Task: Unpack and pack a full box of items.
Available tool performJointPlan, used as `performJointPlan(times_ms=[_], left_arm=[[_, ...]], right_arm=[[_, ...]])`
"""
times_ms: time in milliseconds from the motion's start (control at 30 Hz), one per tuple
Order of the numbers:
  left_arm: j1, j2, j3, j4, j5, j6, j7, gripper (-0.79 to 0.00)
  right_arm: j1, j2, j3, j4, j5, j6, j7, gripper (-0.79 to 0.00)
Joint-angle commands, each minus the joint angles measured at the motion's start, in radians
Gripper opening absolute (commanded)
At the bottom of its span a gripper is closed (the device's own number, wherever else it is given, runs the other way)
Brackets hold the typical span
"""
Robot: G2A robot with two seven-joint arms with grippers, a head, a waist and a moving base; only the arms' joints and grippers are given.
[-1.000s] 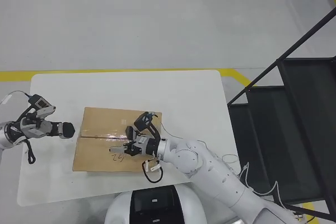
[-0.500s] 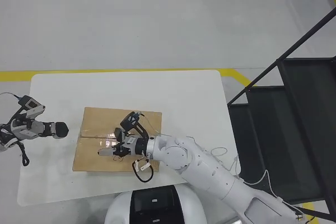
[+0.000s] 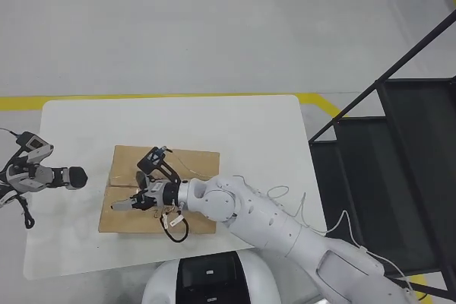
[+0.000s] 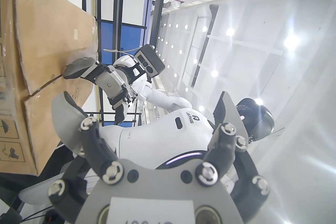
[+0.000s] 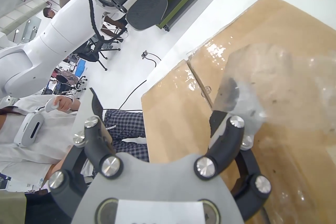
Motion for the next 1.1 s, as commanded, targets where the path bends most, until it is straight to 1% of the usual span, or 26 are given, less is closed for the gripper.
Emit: performJointPlan(times_ms=[0, 400, 500, 600, 700, 833, 900, 967, 1067], left_arm=[[0.007, 0.000, -0.009, -0.001, 0.001, 0.001, 0.001, 0.000], [0.032, -0.005, -0.052, -0.005, 0.013, 0.013, 0.001, 0.000], [0.035, -0.007, -0.058, -0.007, 0.015, 0.016, 0.002, 0.000], [0.035, -0.009, -0.064, -0.005, 0.015, 0.022, 0.001, 0.000], [0.030, -0.012, -0.065, -0.006, 0.012, 0.032, -0.009, 0.000], [0.023, -0.020, -0.047, -0.017, 0.025, 0.040, -0.006, 0.000], [0.014, -0.025, -0.037, -0.008, 0.047, 0.031, 0.033, 0.000], [0.002, -0.031, -0.019, 0.007, 0.088, 0.020, 0.096, 0.000], [-0.022, -0.039, 0.006, 0.035, 0.118, 0.022, 0.115, 0.000]], right_arm=[[0.021, -0.014, -0.014, 0.024, 0.008, 0.003, 0.000, 0.000], [0.115, -0.103, -0.084, 0.167, 0.051, 0.003, -0.017, 0.000], [0.126, -0.119, -0.087, 0.190, 0.057, -0.010, -0.031, 0.000], [0.125, -0.125, -0.075, 0.196, 0.062, -0.045, -0.054, 0.000], [0.104, -0.114, -0.041, 0.173, 0.057, -0.083, -0.079, 0.000], [0.050, -0.082, 0.027, 0.101, 0.026, -0.079, -0.073, 0.000], [0.012, -0.060, 0.069, 0.050, 0.002, -0.071, -0.054, 0.000], [-0.034, -0.036, 0.118, -0.015, -0.016, -0.069, -0.026, 0.000], [-0.118, 0.002, 0.202, -0.131, -0.043, -0.073, 0.018, 0.000]])
